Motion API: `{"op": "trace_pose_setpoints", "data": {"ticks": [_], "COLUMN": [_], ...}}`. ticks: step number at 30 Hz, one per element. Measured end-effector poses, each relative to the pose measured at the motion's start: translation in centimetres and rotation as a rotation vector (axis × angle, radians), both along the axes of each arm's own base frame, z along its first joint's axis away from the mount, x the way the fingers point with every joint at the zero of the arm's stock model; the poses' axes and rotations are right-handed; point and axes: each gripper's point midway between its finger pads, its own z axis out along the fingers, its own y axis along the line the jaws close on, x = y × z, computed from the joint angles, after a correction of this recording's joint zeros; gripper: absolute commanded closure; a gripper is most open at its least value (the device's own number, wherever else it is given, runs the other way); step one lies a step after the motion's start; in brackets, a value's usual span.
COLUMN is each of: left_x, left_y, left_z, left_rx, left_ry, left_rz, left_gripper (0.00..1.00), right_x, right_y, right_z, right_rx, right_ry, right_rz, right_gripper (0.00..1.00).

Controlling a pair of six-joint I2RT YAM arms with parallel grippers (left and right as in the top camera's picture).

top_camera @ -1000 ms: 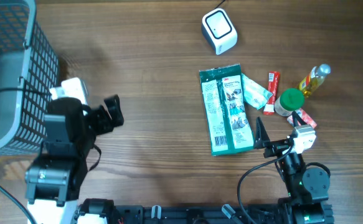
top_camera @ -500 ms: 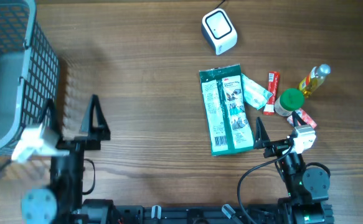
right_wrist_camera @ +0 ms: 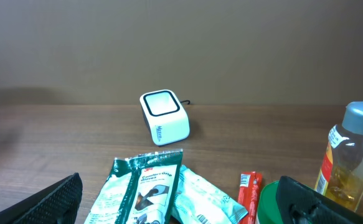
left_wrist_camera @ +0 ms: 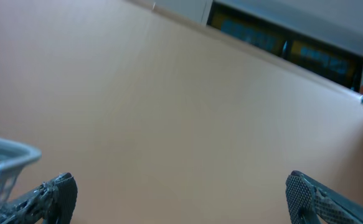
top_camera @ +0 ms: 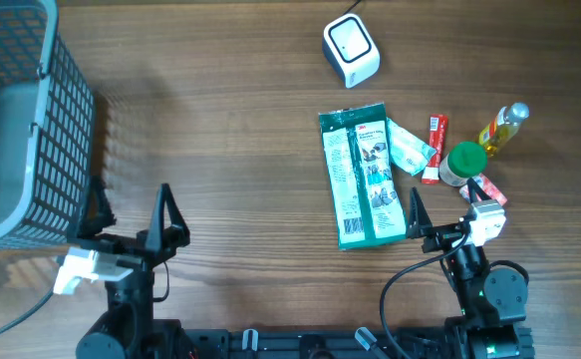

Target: Scan the item barcode

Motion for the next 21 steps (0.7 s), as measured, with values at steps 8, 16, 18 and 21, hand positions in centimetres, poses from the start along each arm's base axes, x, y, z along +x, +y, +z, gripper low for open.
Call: {"op": "trace_pose_setpoints", "data": {"ticks": [8,16,18,21], "left_x": [2.9,4.4,4.4,4.4], "left_y": [-0.1,-0.2,-0.2,-0.2], "left_z": [-7.0,-16.3,-17.6,-17.6], "left_rx": [0.006,0.018,0.031,0.073], "left_ry": [0.187,0.555,0.610,0.606], "left_rz": [-0.002,-0.002,0.001,0.010], "left_gripper": [0.00,0.00,0.00,0.00], "right_x": [0.0,0.0,0.0,0.0], "right_y": [0.0,0.0,0.0,0.0], "right_z": [0.0,0.0,0.0,0.0], "right_rx": [0.000,0.000,0.000,0.000], "right_ry": [0.000,0.000,0.000,0.000], "right_rz": [0.000,0.000,0.000,0.000], "right_gripper": [0.00,0.00,0.00,0.00]}}
